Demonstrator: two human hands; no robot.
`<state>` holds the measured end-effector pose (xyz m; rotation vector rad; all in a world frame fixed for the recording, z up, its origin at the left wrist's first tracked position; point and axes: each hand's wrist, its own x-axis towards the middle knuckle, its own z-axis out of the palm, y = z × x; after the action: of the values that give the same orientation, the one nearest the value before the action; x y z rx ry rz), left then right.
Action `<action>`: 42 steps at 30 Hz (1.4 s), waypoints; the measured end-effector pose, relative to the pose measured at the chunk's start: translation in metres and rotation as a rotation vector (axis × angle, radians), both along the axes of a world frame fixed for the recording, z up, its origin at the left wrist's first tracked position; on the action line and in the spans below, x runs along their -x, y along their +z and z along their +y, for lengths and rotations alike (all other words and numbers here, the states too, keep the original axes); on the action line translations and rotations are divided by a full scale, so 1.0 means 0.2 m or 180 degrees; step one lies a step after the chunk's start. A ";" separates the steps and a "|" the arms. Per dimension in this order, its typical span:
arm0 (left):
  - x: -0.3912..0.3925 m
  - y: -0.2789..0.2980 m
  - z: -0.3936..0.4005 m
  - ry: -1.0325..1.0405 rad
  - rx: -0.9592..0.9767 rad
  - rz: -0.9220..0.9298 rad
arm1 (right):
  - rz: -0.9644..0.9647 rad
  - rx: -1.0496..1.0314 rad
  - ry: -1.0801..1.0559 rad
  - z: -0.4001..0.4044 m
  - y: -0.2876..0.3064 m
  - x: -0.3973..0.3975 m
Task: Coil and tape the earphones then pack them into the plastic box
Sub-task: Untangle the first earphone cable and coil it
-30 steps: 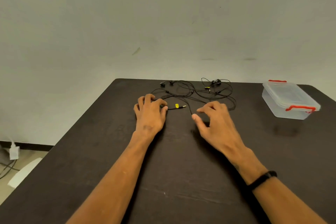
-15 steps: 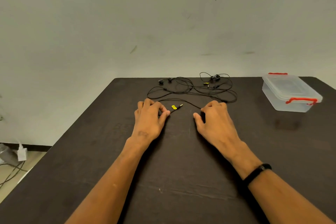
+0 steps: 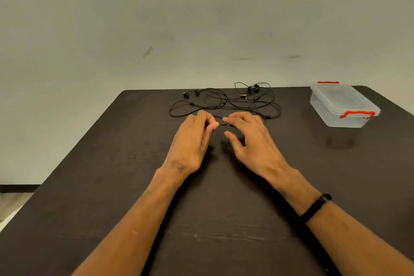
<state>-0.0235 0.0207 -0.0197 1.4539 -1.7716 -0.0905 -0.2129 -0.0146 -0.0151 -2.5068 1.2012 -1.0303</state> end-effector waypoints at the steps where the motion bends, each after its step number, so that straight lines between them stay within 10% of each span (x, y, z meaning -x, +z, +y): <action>1: 0.01 0.01 0.01 -0.0039 0.0007 0.0027 | -0.0053 0.0087 0.0045 0.00 0.00 0.00; 14: 0.08 0.04 0.03 -0.0006 0.0091 -0.0542 | -0.0318 -0.0207 0.0172 0.05 0.04 0.00; 29: 0.12 0.07 0.07 0.0021 0.0378 -0.1192 | 0.0639 -0.0262 -0.1846 0.02 0.11 0.40; 42: 0.25 0.08 0.09 -0.0093 0.0426 -0.1082 | -0.0455 -0.0080 -0.0339 0.15 0.02 0.13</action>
<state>-0.0731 0.0388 -0.0045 1.4080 -2.0270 0.2707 -0.2397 0.0150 -0.0110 -2.3278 1.3082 -1.1896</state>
